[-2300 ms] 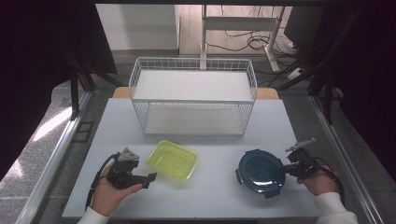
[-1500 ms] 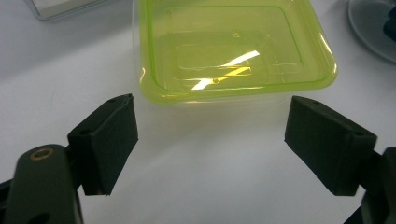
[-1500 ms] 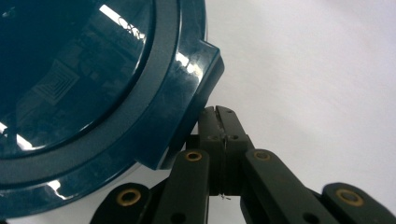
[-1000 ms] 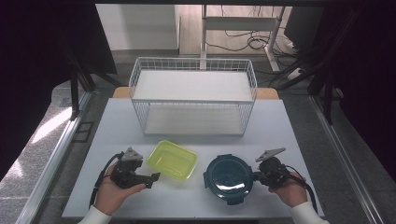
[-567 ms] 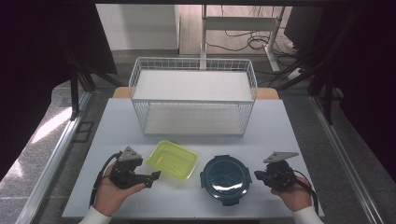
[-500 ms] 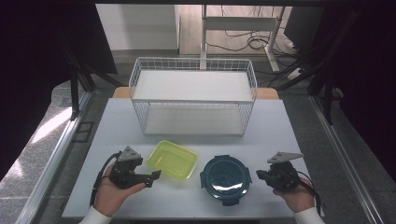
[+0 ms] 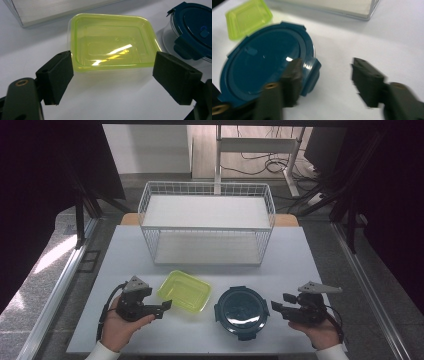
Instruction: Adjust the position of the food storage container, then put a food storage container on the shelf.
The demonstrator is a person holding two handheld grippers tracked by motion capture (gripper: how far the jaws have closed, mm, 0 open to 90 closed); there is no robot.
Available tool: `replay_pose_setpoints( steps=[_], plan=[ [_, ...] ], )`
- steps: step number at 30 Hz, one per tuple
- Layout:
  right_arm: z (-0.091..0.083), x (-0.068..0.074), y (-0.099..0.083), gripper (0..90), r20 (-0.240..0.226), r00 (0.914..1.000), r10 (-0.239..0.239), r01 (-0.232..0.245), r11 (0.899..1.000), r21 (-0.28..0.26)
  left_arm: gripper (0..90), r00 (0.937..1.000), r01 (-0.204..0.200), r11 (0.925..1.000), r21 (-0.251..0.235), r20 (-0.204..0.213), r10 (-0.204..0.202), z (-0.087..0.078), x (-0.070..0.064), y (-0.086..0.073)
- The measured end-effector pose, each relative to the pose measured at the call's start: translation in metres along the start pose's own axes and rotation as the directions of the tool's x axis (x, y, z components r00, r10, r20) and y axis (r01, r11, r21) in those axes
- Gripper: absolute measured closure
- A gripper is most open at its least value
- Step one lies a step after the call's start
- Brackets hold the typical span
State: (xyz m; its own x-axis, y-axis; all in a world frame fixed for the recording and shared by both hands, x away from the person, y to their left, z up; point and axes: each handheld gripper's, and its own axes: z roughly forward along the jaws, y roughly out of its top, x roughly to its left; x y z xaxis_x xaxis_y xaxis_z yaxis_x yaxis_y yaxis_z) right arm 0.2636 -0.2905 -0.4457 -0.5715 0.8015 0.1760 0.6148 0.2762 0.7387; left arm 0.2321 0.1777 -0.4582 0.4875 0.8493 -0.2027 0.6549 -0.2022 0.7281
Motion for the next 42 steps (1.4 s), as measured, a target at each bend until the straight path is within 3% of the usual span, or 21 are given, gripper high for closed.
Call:
replay_pose_setpoints(
  steps=[3,12,18,21,23,25,29,33,38,39,40,41,42],
  plan=[
    [-0.002,-0.001,0.001,26.6,-0.009,0.9996,0.026,-0.026,1.000,-0.011,16.5,1.0000,0.002,1.0000,-0.008,0.004,-0.002,-0.001,-0.001,0.001],
    [0.000,-0.001,0.001,24.4,-0.057,0.9982,0.016,-0.015,1.000,0.013,16.5,0.9995,0.026,0.9997,0.002,0.018,-0.026,-0.001,-0.001,0.002],
    [0.000,0.001,0.002,20.1,-0.109,0.9930,0.046,-0.044,0.999,0.023,11.0,0.9986,0.037,0.9991,0.021,0.038,-0.038,-0.002,-0.008,0.005],
    [0.001,0.000,0.002,18.7,-0.143,0.9876,0.065,-0.062,0.998,0.028,8.6,0.9917,0.090,0.9954,0.031,0.088,-0.093,0.001,-0.017,0.007],
    [0.001,0.000,0.002,18.5,-0.150,0.9864,0.068,-0.065,0.998,0.026,8.1,0.9901,0.098,0.9946,0.035,0.097,-0.101,0.003,-0.020,0.008],
    [0.002,0.000,0.002,17.8,-0.170,0.9819,0.083,-0.080,0.996,0.027,7.6,0.9845,0.110,0.9927,0.050,0.132,-0.116,0.008,-0.031,0.010],
    [0.002,0.001,0.002,17.2,-0.178,0.9806,0.082,-0.078,0.997,0.028,7.6,0.9775,0.120,0.9904,0.069,0.166,-0.130,0.014,-0.043,0.011],
    [0.003,0.005,0.002,17.1,-0.195,0.9773,0.084,-0.080,0.996,0.030,7.9,0.9679,0.124,0.9884,0.088,0.209,-0.140,0.027,-0.065,0.013],
    [0.005,0.007,0.003,17.1,-0.208,0.9737,0.094,-0.087,0.995,0.042,9.5,0.9639,0.134,0.9852,0.107,0.217,-0.155,0.038,-0.078,0.014],
    [0.008,0.007,0.002,16.9,-0.211,0.9726,0.098,-0.089,0.995,0.050,10.6,0.9617,0.143,0.9835,0.111,0.220,-0.164,0.041,-0.080,0.013],
    [0.008,0.007,0.002,16.9,-0.211,0.9721,0.102,-0.093,0.994,0.055,10.9,0.9522,0.167,0.9781,0.124,0.237,-0.192,0.047,-0.084,0.012],
    [0.009,0.007,0.002,16.9,-0.213,0.9713,0.107,-0.096,0.994,0.061,11.2,0.9476,0.179,0.9749,0.131,0.243,-0.207,0.050,-0.086,0.011],
    [0.009,0.007,0.002,16.9,-0.213,0.9713,0.107,-0.096,0.994,0.061,11.5,0.9476,0.179,0.9749,0.131,0.243,-0.207,0.050,-0.086,0.011]
  ],
)
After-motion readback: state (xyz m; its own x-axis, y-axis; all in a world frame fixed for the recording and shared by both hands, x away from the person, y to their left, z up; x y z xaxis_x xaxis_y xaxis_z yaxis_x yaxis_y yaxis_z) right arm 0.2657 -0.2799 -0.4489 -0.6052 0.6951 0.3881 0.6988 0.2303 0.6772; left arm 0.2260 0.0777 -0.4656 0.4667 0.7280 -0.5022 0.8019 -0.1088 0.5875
